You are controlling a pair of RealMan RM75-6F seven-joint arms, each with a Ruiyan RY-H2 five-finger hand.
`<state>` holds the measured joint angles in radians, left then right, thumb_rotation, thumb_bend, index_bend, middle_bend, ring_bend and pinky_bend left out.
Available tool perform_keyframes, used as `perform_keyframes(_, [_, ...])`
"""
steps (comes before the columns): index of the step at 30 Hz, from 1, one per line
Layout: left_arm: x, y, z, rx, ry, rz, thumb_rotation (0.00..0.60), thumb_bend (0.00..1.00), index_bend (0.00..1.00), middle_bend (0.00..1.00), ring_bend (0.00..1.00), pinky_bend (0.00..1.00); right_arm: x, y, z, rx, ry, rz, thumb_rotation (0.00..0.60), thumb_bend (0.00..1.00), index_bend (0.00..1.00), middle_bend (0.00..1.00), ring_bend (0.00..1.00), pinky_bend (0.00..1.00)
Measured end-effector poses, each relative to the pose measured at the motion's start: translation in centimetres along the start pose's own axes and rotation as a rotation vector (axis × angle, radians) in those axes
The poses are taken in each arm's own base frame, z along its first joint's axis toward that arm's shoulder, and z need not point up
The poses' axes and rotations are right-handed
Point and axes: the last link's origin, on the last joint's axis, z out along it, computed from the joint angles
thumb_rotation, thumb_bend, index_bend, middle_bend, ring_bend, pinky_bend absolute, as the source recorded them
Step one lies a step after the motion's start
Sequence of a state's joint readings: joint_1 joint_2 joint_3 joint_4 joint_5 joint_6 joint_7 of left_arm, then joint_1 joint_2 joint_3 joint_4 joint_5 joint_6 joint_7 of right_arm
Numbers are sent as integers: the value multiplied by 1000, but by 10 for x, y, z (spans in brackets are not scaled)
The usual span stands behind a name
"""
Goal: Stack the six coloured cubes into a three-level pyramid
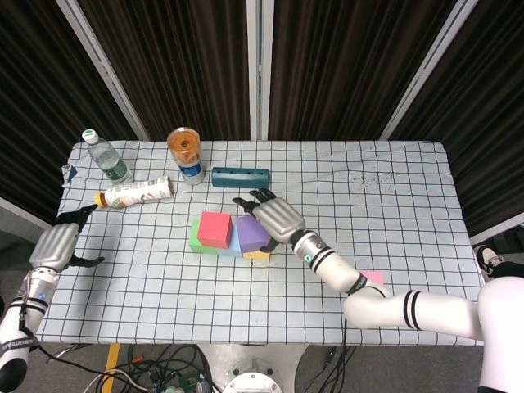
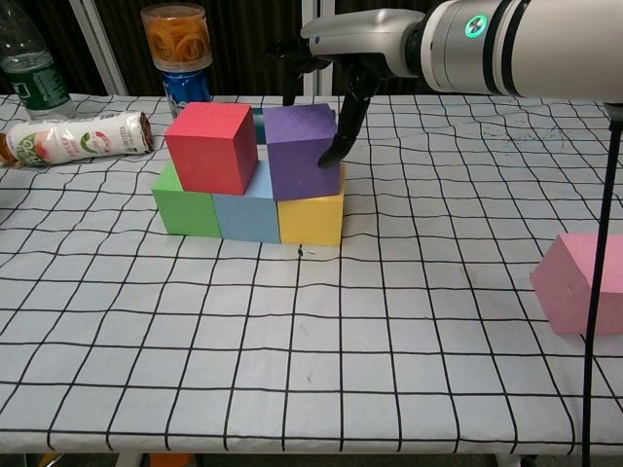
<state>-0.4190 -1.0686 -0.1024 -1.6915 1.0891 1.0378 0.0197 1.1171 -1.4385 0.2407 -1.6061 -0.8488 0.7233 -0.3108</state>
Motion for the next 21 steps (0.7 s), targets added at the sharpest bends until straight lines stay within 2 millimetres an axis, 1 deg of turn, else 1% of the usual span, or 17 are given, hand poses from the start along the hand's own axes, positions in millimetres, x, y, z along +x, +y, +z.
perform_keyframes(3, [-1,-1,0,2,-2,-3,600,109,68,73,100,85,-3,0,1,6,-3,4,600,0,0,289,0,0])
perform_keyframes(5, [-1,-1,0,1,-3,-3,600,109,68,73,100,86,-4,1,1,3,-1,5,600,13,0,332,0,0])
perform_keyframes(7, [-1,-1,0,-1,-4,1,600,109,68,73,100,86,-5,2,2,-5,7,5,600,43,0,390,0,0])
perform_keyframes(10, [-1,-1,0,-2,-2,2,600,108,68,73,100,86,-5,2,2,-20,32,11,600,85,0,442,12,0])
perform_keyframes(14, [0,-2,-1,-2,1,2,600,109,68,73,100,86,-4,0,-1,-45,67,36,600,99,0,465,34,0])
perform_keyframes(21, [-1,-2,-2,-5,3,0,600,109,68,73,99,86,-2,-4,-6,-111,85,94,600,97,0,458,34,0])
